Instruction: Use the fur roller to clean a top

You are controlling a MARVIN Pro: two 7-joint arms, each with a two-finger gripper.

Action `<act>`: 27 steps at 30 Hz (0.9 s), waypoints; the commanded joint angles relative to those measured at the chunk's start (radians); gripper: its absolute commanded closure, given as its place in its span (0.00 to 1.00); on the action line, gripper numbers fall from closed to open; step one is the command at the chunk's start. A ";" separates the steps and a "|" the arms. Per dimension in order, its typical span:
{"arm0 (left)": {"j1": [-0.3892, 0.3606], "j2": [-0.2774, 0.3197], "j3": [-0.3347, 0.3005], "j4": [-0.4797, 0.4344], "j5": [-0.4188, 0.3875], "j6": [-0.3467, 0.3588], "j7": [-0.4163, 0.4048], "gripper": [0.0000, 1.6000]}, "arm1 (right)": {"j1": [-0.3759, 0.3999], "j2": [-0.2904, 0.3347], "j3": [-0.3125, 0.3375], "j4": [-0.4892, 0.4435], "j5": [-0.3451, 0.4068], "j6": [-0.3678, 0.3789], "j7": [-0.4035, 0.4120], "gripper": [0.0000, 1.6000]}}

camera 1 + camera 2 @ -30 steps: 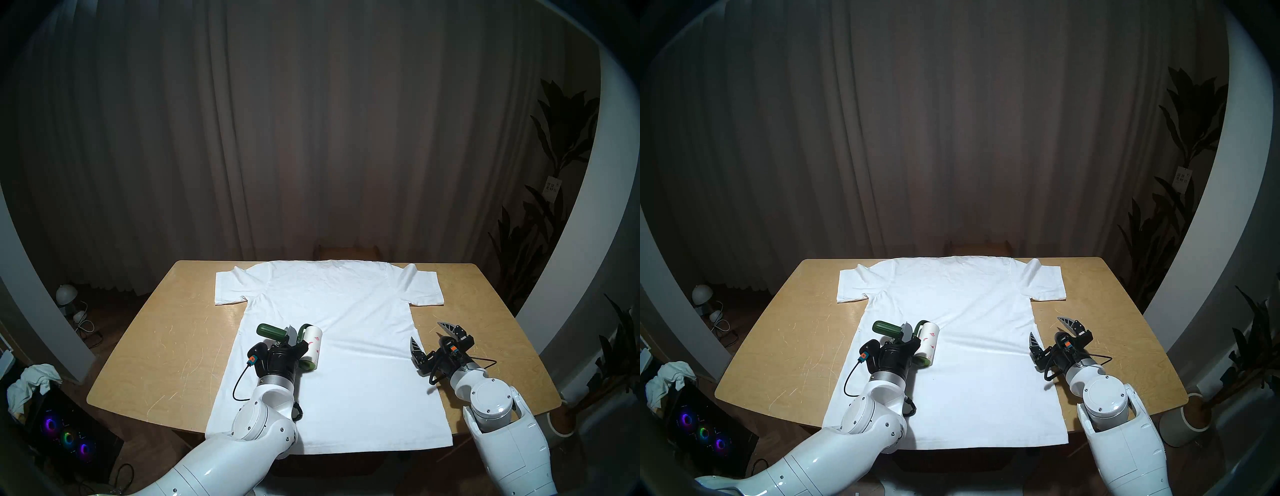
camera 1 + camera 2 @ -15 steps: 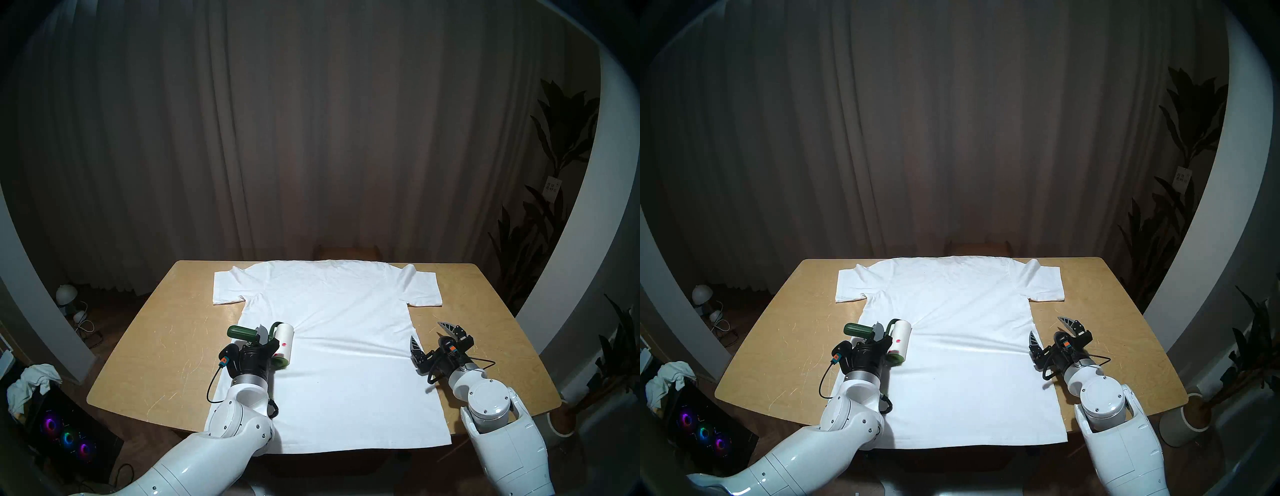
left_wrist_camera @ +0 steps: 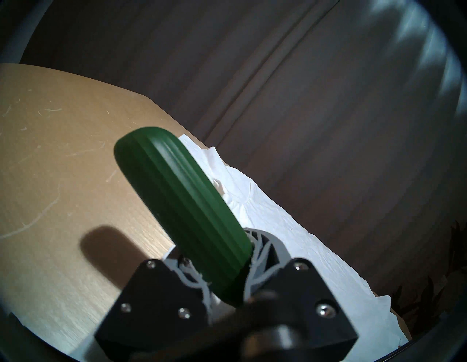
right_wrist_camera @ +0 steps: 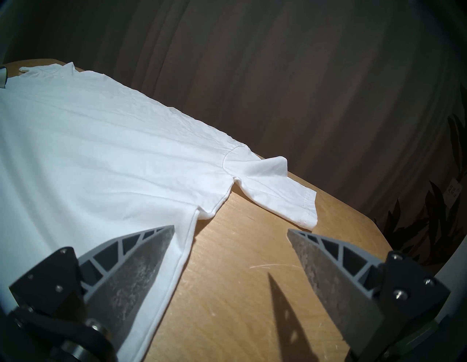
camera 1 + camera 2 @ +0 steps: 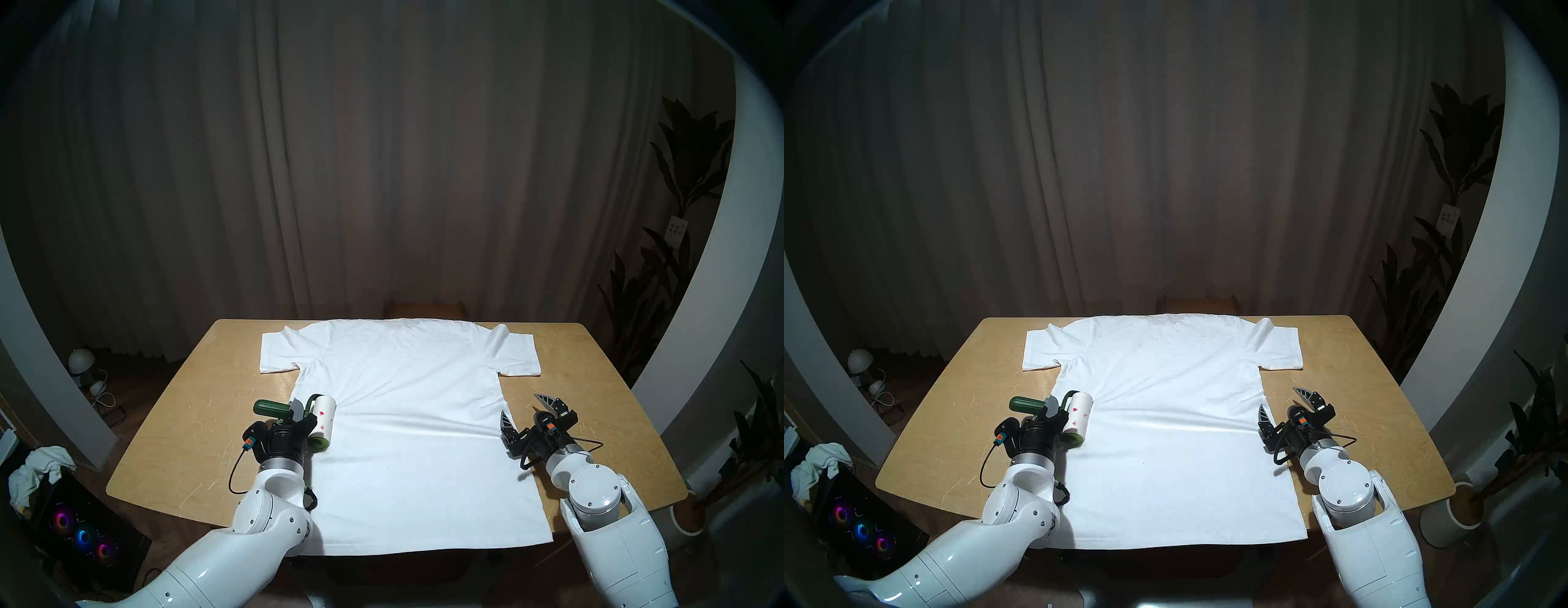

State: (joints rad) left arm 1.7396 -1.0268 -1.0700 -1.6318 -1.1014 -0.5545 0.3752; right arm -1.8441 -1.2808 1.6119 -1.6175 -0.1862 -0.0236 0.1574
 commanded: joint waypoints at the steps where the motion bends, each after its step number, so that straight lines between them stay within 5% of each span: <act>1: 0.039 0.055 -0.039 0.039 -0.007 -0.003 0.019 1.00 | -0.015 0.004 -0.011 0.037 -0.014 0.035 0.008 0.00; 27: 0.070 0.119 -0.126 0.070 -0.040 -0.009 -0.001 1.00 | -0.005 0.009 -0.031 0.040 -0.022 0.052 0.020 0.00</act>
State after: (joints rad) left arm 1.7705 -0.9303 -1.1849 -1.5934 -1.1405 -0.5574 0.3637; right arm -1.8182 -1.2730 1.5915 -1.6116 -0.1977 0.0022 0.1710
